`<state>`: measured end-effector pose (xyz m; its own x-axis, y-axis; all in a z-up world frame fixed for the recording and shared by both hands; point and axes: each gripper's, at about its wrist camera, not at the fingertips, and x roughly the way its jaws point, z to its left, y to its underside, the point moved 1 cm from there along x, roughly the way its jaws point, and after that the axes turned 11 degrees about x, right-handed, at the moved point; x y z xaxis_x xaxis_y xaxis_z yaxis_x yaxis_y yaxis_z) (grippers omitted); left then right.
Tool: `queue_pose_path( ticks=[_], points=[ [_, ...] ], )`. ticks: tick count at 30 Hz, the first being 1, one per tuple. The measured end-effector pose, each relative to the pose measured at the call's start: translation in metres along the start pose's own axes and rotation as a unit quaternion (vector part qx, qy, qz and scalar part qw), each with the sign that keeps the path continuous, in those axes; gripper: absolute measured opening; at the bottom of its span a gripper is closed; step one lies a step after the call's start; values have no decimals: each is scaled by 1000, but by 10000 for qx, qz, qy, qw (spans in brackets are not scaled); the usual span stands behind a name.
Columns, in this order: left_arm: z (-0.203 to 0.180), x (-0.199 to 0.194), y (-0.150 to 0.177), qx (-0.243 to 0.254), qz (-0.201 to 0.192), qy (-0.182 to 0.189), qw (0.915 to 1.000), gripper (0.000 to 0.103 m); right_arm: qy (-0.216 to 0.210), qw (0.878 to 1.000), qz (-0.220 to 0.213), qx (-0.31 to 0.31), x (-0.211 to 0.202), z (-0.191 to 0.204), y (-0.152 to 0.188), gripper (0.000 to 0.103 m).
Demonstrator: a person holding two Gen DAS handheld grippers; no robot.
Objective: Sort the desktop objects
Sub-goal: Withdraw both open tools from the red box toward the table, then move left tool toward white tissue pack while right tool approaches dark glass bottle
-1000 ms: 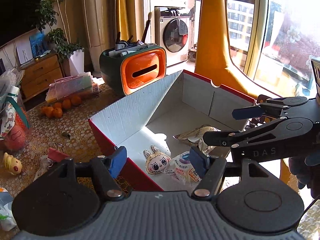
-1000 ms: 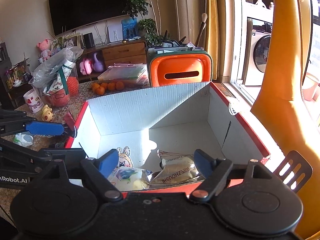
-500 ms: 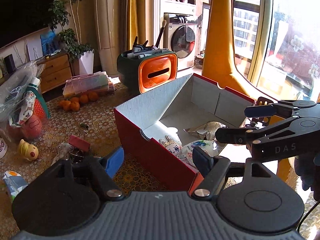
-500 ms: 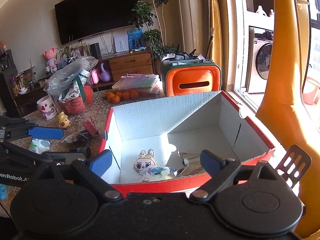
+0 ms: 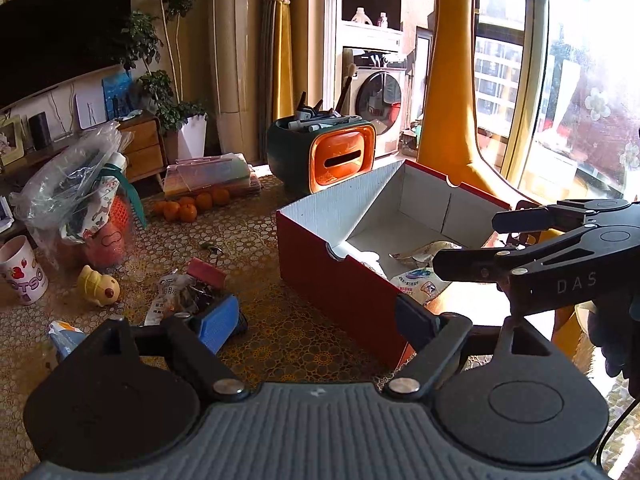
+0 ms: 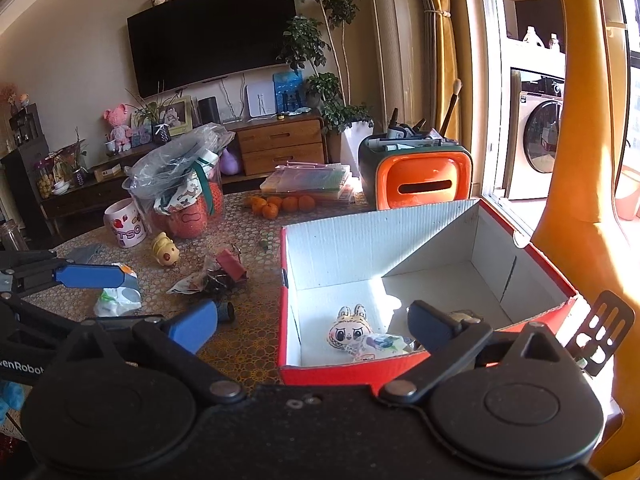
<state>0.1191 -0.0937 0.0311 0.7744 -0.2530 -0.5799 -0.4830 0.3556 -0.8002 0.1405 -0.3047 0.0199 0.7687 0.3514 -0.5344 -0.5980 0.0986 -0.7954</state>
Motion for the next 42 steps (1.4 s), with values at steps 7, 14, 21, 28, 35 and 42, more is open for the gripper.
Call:
queue_pose_path(
  ticks=[7, 14, 21, 28, 35, 42],
  points=[
    [24, -20, 21, -147, -23, -138, 9998, 92, -97, 9998, 40, -144, 1, 29, 6, 102],
    [57, -36, 43, -383, -47, -427, 9983, 100, -228, 9991, 17, -355, 9, 62, 12, 102],
    [94, -43, 64, -625, 5, -851, 9944, 103, -350, 9977, 40, -582, 23, 90, 20, 102],
    [128, -39, 82, -876, 134, -1132, 9896, 103, -387, 9974, 115, -594, 43, 107, 23, 102],
    [156, -29, 97, -1046, 281, -1323, 9853, 103, -386, 9966, 244, -681, 69, 119, 23, 102],
    [181, -8, 108, -1145, 459, -1544, 9803, 103, -380, 9952, 410, -803, 103, 127, 26, 102]
  ],
)
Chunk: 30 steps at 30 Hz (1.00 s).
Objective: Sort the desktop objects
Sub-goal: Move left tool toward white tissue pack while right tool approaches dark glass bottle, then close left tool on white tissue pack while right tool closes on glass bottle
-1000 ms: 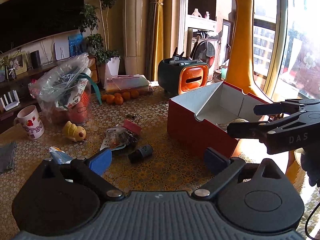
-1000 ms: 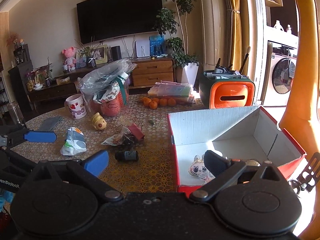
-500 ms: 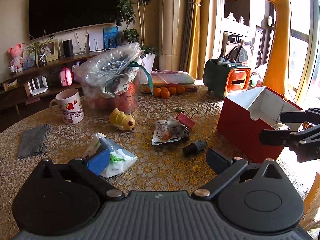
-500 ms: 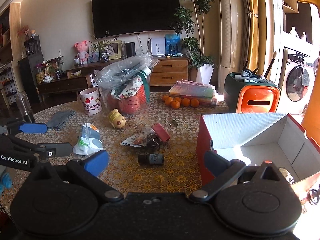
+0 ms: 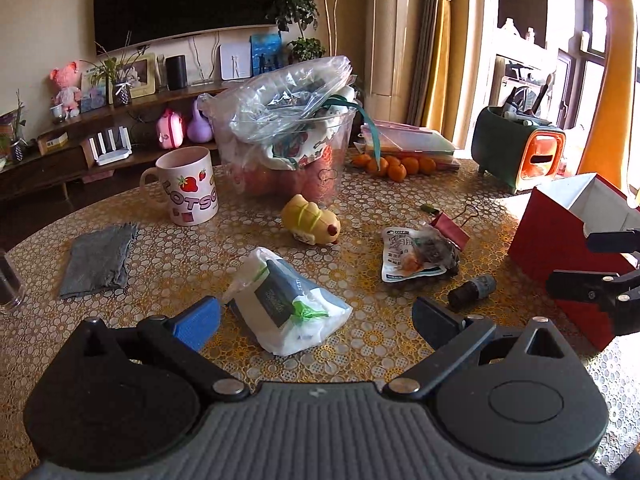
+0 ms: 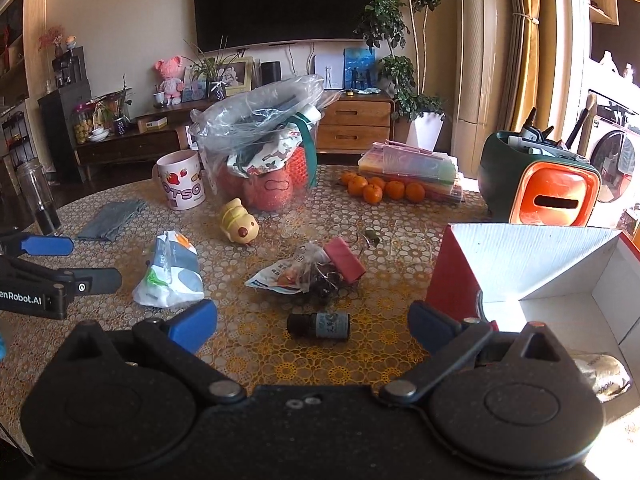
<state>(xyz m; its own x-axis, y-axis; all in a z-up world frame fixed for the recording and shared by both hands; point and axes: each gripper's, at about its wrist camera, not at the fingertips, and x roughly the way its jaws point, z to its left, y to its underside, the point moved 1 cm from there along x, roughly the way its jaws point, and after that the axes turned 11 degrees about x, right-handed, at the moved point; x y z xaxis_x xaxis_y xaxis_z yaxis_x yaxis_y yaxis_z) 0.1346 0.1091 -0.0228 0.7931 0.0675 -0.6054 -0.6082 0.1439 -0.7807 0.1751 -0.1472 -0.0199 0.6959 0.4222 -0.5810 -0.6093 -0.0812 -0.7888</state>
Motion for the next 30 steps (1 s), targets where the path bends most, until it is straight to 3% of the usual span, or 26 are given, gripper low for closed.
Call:
queue_pose_path(
  ticks=[10, 13, 24, 30],
  points=[
    [15, 56, 2, -56, 398, -242, 9989, 103, -13, 9995, 234, -223, 50, 6, 11, 102],
    [24, 78, -2, -323, 626, -128, 9974, 103, 1, 9991, 293, -299, 64, 6, 12, 102],
    [29, 140, -21, -744, 1395, -742, 9846, 103, 18, 9987, 450, -253, 103, 0, 18, 101],
    [30, 159, -14, -943, 1706, -707, 9783, 103, 98, 9985, 507, -185, 120, -5, 20, 101]
  ],
)
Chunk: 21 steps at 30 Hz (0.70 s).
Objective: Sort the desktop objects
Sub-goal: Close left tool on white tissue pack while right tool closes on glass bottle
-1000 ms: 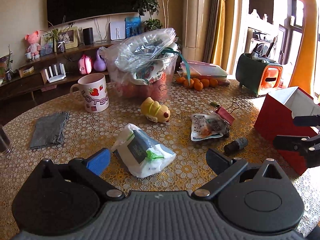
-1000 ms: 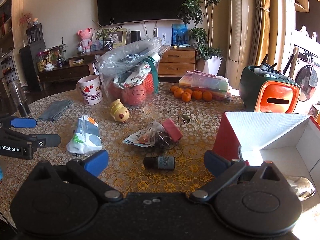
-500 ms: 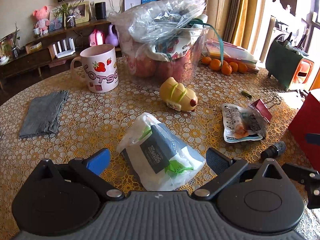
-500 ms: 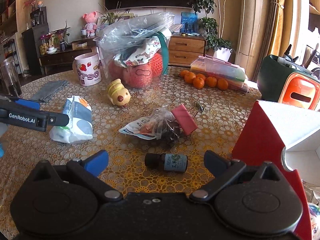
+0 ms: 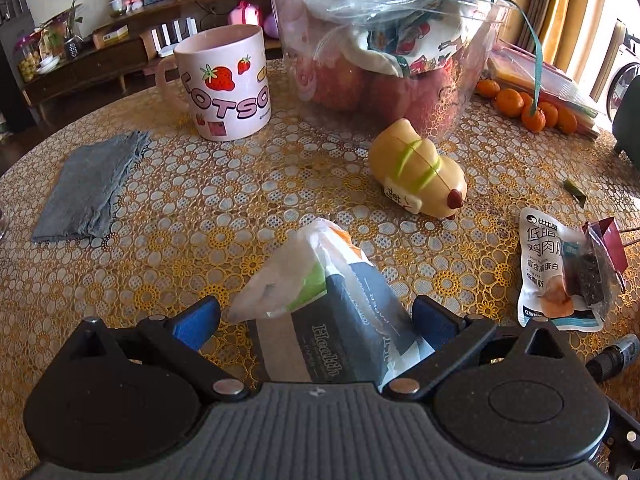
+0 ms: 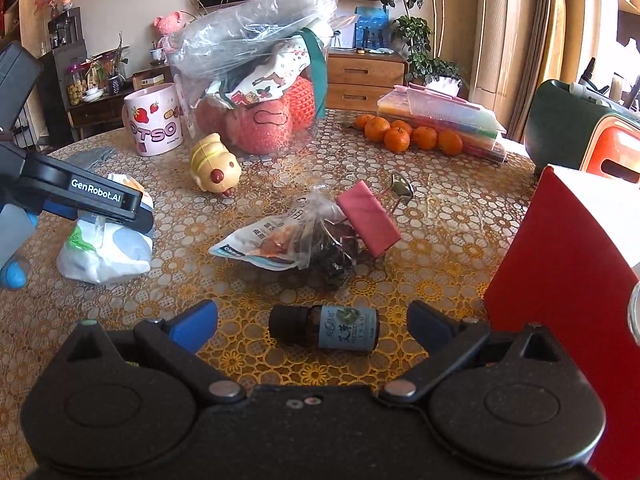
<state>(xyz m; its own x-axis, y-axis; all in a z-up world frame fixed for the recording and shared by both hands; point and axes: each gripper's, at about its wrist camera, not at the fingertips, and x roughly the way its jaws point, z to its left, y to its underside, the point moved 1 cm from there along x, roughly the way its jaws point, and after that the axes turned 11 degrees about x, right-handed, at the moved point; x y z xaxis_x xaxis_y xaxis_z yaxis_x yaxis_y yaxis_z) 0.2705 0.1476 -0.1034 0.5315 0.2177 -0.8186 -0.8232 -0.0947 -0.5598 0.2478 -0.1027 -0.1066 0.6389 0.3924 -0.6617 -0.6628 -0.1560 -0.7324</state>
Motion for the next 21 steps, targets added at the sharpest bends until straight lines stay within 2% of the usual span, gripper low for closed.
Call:
queue_pose_path(
  ticks=[5, 16, 21],
  points=[
    [1, 7, 4, -152, 113, 93, 9998, 103, 69, 10000, 52, 49, 8, -3, 1, 98],
    [-4, 9, 6, -99, -19, -5, 9999, 103, 188, 9997, 130, 131, 16, 1, 4, 86],
    [-5, 8, 8, -60, -89, -4, 9999, 101, 267, 9994, 134, 153, 17, 2, 5, 85]
  ],
)
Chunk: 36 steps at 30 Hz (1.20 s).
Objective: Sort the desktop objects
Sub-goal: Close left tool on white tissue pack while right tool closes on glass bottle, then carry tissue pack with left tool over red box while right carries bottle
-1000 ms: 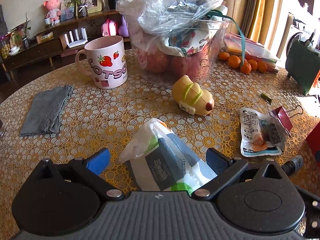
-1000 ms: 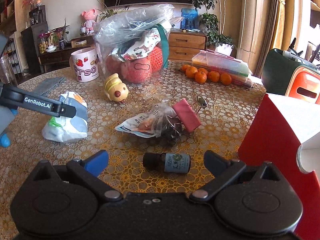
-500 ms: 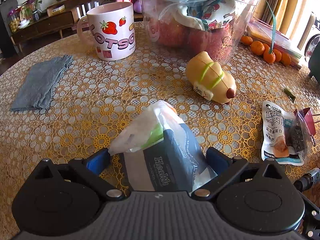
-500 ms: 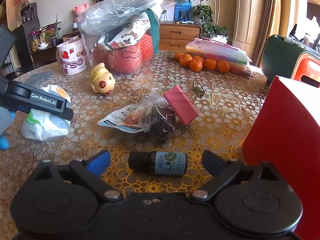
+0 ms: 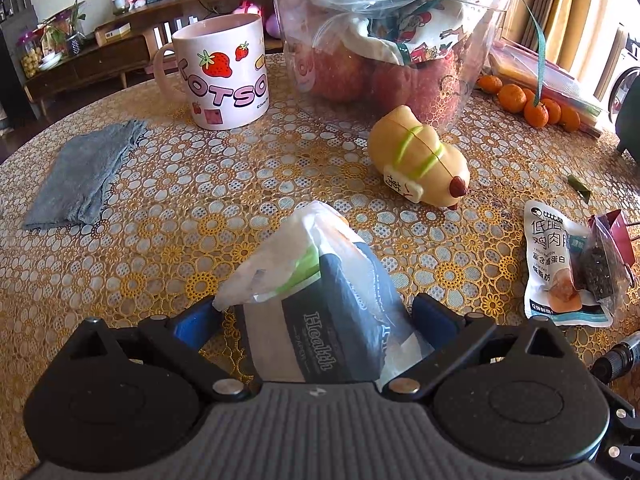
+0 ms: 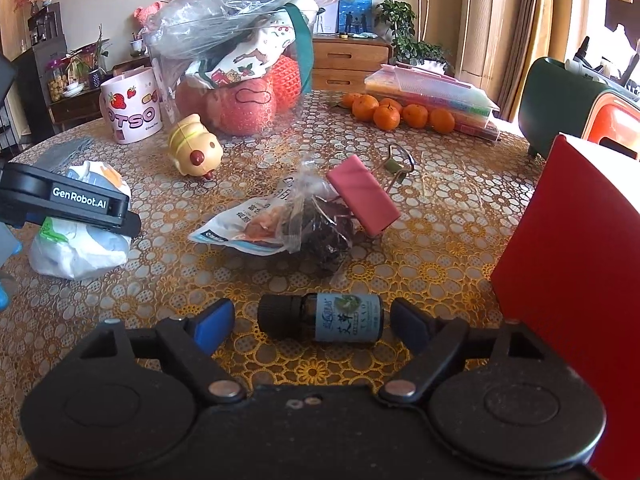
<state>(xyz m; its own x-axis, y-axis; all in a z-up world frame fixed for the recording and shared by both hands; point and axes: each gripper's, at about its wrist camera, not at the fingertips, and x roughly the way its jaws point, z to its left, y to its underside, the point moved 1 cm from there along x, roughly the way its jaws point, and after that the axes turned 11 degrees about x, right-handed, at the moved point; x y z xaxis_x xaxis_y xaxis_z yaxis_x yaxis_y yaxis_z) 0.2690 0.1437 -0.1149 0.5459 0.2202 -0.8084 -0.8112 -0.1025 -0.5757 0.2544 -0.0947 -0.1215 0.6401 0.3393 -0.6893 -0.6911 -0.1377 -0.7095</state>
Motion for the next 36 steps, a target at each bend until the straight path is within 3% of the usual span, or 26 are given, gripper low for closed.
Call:
queue_pose_path(
  ticks=[6, 12, 26, 36],
  points=[
    [-3, -6, 3, 94, -80, 55, 9999, 88, 126, 9999, -35, 52, -1, 0, 0, 78],
    [-5, -13, 7, 132, -125, 100, 9998, 77, 136, 9998, -25, 114, -4, -2, -2, 61],
    [-16, -38, 25, 387, -229, 283, 9986, 52, 84, 9996, 39, 248, -24, -9, 4, 61],
    [-34, -70, 50, 626, -248, 592, 9960, 47, -73, 9995, -11, 321, -63, -13, 8, 61]
  ],
)
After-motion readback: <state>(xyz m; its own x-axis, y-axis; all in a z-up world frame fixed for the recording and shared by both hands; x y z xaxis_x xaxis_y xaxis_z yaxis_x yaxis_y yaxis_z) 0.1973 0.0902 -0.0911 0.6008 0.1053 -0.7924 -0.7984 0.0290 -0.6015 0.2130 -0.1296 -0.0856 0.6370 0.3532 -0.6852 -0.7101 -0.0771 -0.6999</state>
